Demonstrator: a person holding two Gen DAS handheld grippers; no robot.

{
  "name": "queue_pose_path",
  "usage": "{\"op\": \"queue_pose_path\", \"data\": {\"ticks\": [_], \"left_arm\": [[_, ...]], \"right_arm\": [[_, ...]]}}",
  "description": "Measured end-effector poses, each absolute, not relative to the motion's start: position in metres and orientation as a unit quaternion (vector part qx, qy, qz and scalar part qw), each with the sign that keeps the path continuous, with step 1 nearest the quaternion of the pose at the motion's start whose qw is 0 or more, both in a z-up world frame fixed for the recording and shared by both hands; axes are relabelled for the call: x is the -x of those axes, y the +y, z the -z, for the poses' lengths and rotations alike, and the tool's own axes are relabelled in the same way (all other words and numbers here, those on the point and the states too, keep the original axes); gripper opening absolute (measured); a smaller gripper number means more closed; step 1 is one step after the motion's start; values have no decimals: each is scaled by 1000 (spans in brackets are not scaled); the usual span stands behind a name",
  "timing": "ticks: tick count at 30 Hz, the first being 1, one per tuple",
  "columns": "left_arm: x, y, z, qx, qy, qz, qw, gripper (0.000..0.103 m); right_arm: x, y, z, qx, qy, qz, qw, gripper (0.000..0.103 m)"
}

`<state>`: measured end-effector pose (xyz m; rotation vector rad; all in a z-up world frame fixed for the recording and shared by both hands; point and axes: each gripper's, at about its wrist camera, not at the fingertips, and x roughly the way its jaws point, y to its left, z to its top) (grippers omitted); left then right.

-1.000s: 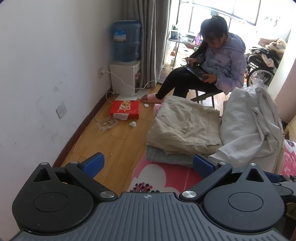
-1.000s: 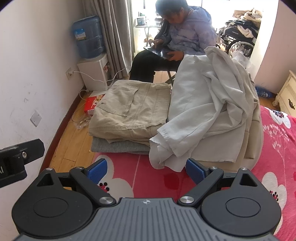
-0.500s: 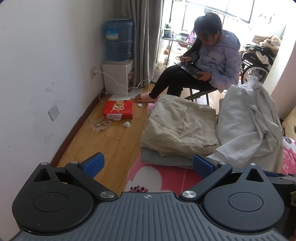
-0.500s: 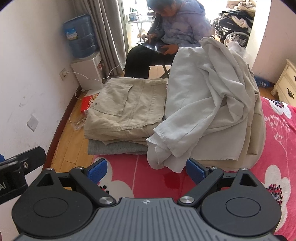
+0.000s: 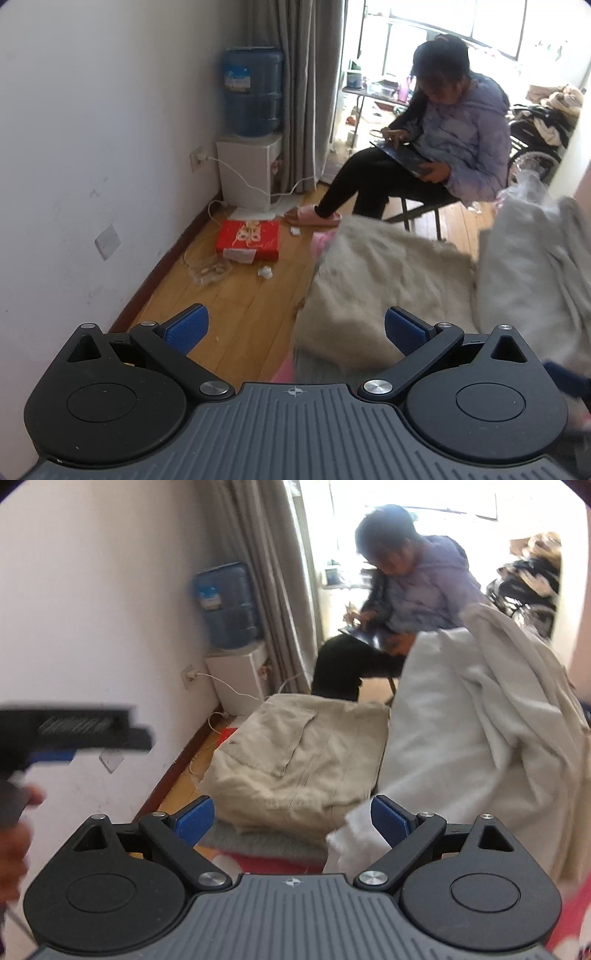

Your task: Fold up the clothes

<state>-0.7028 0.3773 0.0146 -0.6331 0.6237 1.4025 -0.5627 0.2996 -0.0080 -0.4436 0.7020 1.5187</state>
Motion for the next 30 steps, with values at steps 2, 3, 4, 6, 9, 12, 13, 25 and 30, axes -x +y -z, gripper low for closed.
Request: {"op": "queue_pose_path", "data": {"ticks": [2,3,4,6,9,12,13,25,30], "left_arm": [[689,405,-3,275,290,-621,674,103],[683,417,3,273,296,-619,674,102],[678,427,8,273,302,-616,674,102],[671,447,20,289,306,-612,670,102],[670,464,36,313,308,-623,647,101],[674,468,46,328,312,-641,620,101],[676,468,47,333,312,-646,612,101],[668,419,14,320,292,-681,590,101],[649,388,-20,322,278,-700,574,101]], "right_arm": [[557,310,13,201,296,-683,637,93],[554,316,14,205,292,-691,629,91],[552,321,16,208,288,-699,620,90],[551,336,19,218,283,-715,601,88],[549,367,35,229,300,-731,569,77],[553,398,69,267,348,-731,523,62],[554,406,87,289,377,-724,500,58],[522,332,35,223,344,-761,503,51],[480,287,-17,160,330,-781,505,51]]}}
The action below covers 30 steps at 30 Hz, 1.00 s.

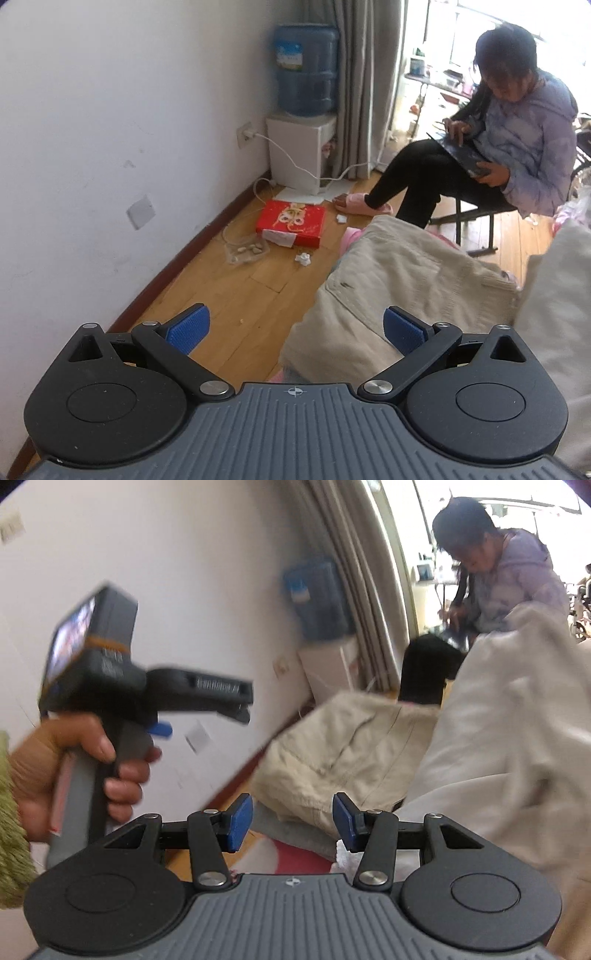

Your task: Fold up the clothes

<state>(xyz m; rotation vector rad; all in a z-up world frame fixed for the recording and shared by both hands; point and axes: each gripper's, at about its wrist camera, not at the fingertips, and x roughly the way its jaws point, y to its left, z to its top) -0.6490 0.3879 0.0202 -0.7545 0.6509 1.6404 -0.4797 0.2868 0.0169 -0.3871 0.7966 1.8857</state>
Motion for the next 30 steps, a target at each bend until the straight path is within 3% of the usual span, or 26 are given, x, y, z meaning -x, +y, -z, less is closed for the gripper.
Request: {"op": "queue_pose_path", "data": {"ticks": [9,13,21,27,30], "left_arm": [[630,318,-137,384,213,-741,509,103],[628,311,-155,403,172,-746,502,103],[677,356,-111,441,158,-722,509,103],[694,442,-41,341,313,-599,653,103],[706,477,11,342,353,-545,679,100]], "right_arm": [[426,271,-147,238,314,-795,460,52],[411,278,-176,289,278,-794,456,52],[415,342,-160,312,288,-772,473,52],[433,407,-136,301,356,-721,512,52],[449,437,-111,315,390,-699,511,52]]}}
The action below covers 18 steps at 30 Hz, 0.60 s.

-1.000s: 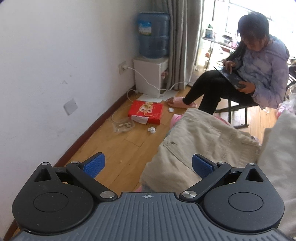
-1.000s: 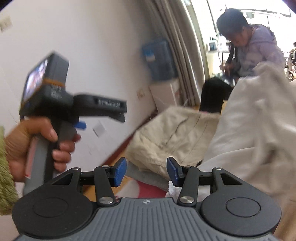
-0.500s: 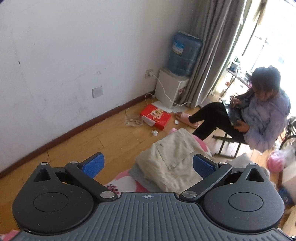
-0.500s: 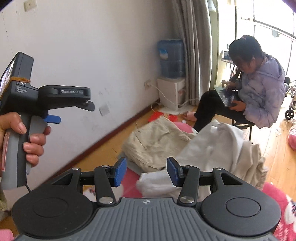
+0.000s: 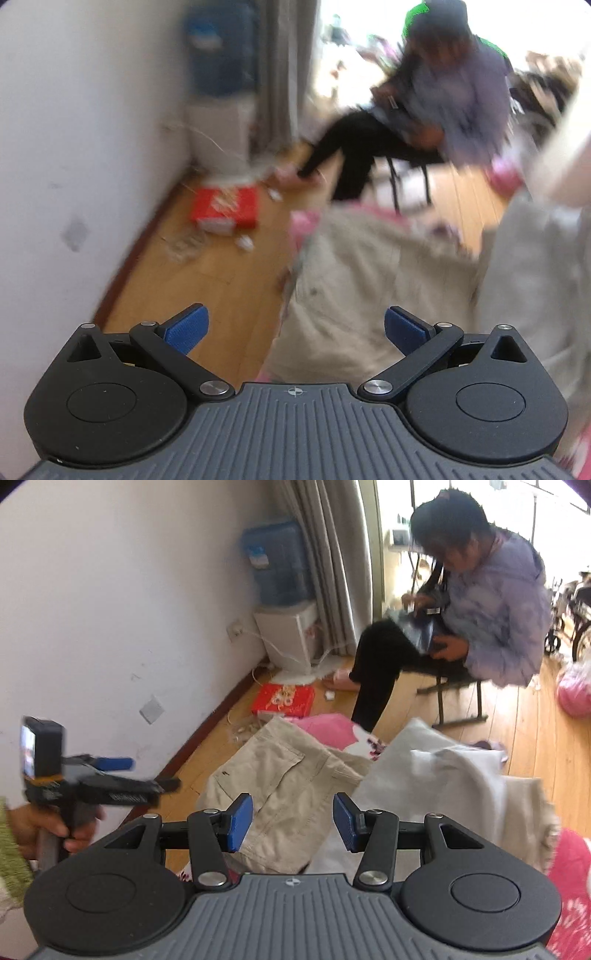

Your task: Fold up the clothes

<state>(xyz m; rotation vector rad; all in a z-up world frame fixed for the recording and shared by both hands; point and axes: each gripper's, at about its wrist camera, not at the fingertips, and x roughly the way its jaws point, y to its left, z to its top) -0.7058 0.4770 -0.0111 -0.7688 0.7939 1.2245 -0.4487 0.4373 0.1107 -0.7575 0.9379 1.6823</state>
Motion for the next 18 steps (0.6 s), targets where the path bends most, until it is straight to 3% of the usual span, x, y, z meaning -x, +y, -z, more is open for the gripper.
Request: {"op": "queue_pose_path", "data": {"ticks": [5,7,8,12,18], "left_arm": [[729,505,75,364,355,-506,697,98],[732,509,92,371,353,-490,705,95],[733,509,97,378,349,-482,709,92],[738,509,115,420,327,-453,715,64],[741,503,123,483,287,-420,713,57]], "right_arm": [[474,473,-60,338,465,-651,495,52],[491,481,-47,359,457,-653,486,52],[499,486,-41,368,452,-654,482,52],[525,508,-25,401,442,-647,475,52],[531,519,-31,396,441,-647,479,52]]}}
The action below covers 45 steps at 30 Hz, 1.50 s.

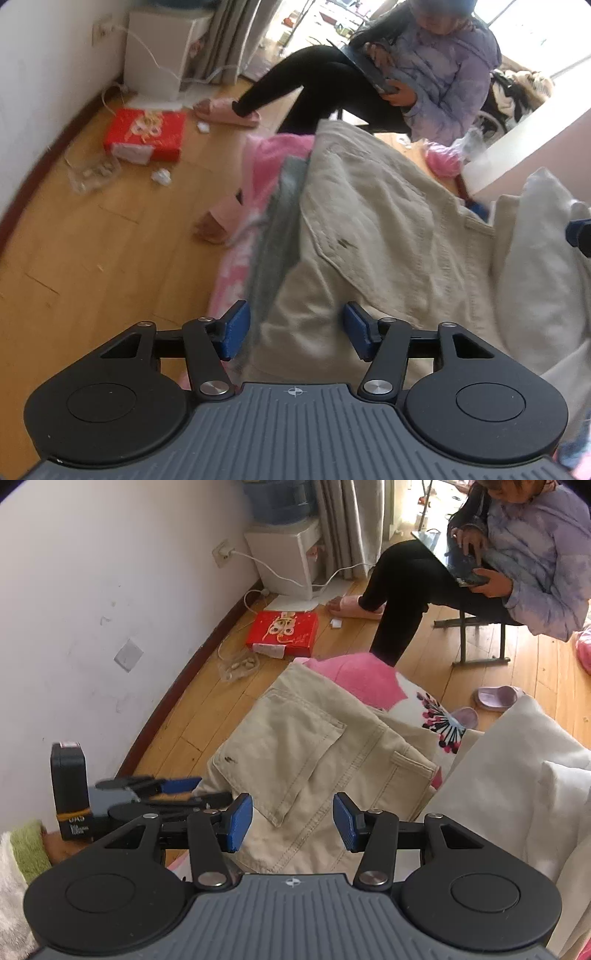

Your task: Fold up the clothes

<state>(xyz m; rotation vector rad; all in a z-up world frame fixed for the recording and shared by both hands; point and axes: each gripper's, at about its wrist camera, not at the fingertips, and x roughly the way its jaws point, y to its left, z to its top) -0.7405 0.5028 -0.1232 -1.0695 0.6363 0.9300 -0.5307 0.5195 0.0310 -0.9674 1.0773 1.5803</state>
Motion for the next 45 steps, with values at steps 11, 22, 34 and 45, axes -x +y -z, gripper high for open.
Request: {"op": "queue_pose_path", "data": {"ticks": [11,22,34,45], "left_arm": [[729,500,100,483,317,-417,702,34],[736,472,108,523,301,-434,670,33],[733,454,49,406,340,-489,693,55],[646,474,73,331,504,-404,688,56]], "right_arm": [[500,496,-31,376,483,-618,494,52],[516,502,-38,373,454,-653,477,52],[527,511,-37,367,468,-638,490,52],[498,457,-58,317,434,-636,553,51]]}}
